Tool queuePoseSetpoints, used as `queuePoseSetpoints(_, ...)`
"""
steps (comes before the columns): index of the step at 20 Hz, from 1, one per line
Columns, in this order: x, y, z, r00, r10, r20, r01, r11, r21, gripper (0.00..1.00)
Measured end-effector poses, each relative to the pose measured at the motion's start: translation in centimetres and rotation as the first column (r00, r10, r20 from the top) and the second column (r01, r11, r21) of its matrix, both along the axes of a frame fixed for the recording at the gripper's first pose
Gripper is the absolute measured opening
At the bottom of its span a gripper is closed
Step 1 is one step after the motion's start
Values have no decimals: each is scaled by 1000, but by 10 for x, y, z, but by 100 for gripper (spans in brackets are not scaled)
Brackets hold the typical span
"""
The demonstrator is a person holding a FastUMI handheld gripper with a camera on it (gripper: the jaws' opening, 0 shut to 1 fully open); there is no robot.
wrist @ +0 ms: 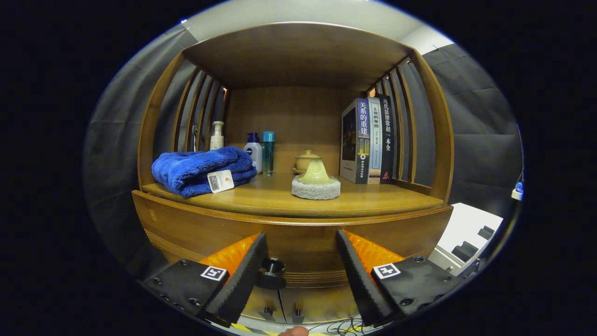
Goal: Pull open the drawer, take out the items inside it, and place them on the countertop above the cabinet.
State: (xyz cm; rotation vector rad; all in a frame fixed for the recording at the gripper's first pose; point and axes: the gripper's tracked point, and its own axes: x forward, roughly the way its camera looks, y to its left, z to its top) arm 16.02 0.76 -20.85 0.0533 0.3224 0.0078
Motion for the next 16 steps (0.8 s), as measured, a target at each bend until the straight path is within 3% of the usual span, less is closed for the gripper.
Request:
queuePoseSetpoints(9, 4, 1, -2, 1000, -1, 12, 1, 1000, -21, 98)
queuePoseSetpoints(16, -23, 10, 3, 1000, 12, -15, -13, 997, -70, 98)
